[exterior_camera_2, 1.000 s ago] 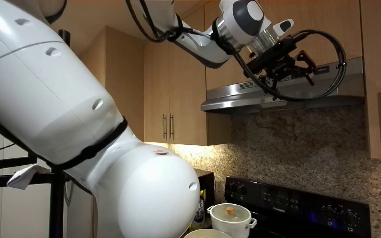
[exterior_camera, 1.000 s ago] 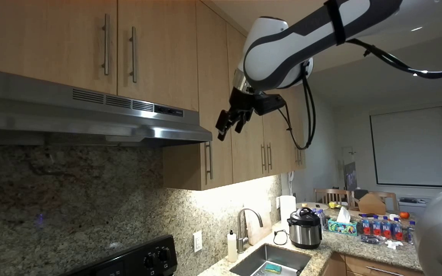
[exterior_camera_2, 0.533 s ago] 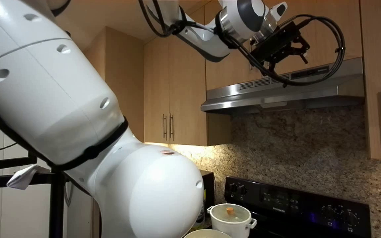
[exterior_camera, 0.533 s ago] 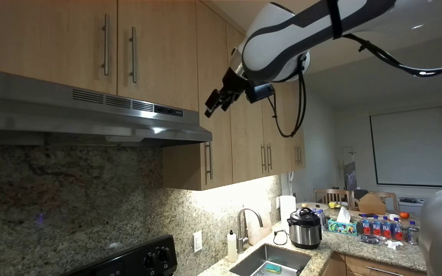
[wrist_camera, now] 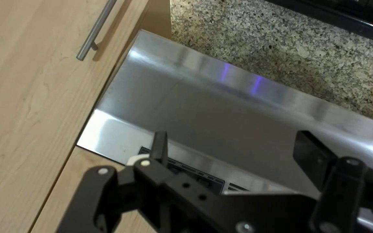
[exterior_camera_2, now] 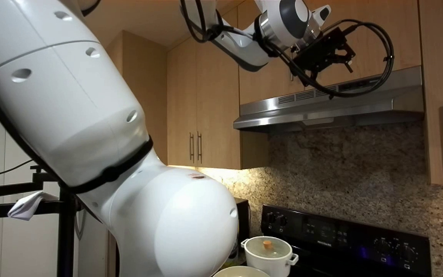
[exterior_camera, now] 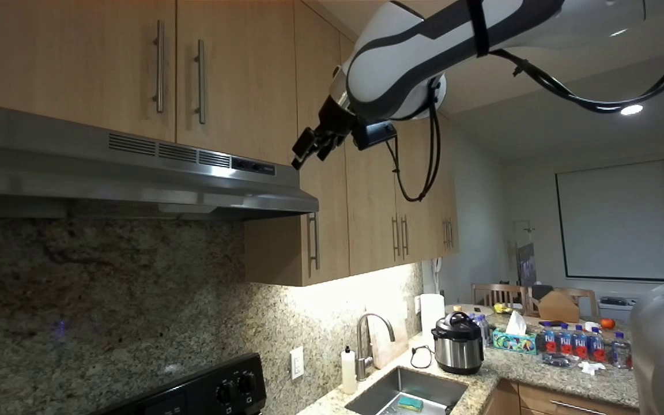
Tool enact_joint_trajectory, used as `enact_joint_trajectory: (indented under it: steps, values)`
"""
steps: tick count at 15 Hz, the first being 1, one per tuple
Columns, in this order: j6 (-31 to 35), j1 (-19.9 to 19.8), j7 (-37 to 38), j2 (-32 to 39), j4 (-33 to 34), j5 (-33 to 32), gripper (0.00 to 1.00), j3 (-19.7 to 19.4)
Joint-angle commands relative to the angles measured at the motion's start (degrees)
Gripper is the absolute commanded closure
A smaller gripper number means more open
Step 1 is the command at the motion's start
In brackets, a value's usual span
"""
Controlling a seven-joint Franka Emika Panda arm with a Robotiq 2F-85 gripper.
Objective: Turn on the light under the top cabinet.
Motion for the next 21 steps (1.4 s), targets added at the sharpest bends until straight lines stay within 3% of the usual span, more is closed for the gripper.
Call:
enact_joint_trajectory:
  steps: [1,6,10,15,21]
  values:
    - [-0.1,-1.0,-0.8,0.0,0.1,1.2,0.00,0.8]
    - [-0.1,-1.0,-0.8,0.0,0.1,1.2,0.00,0.8]
    - [1.9,3.1,-5.0,3.4,2.5,2.3,0.00,-0.4]
    - [8.2,11.9,-11.9,8.7,7.3,8.9,0.00,-4.2]
    - [4.8,23.9,-20.6,15.1,14.9,20.1,0.00,-14.1]
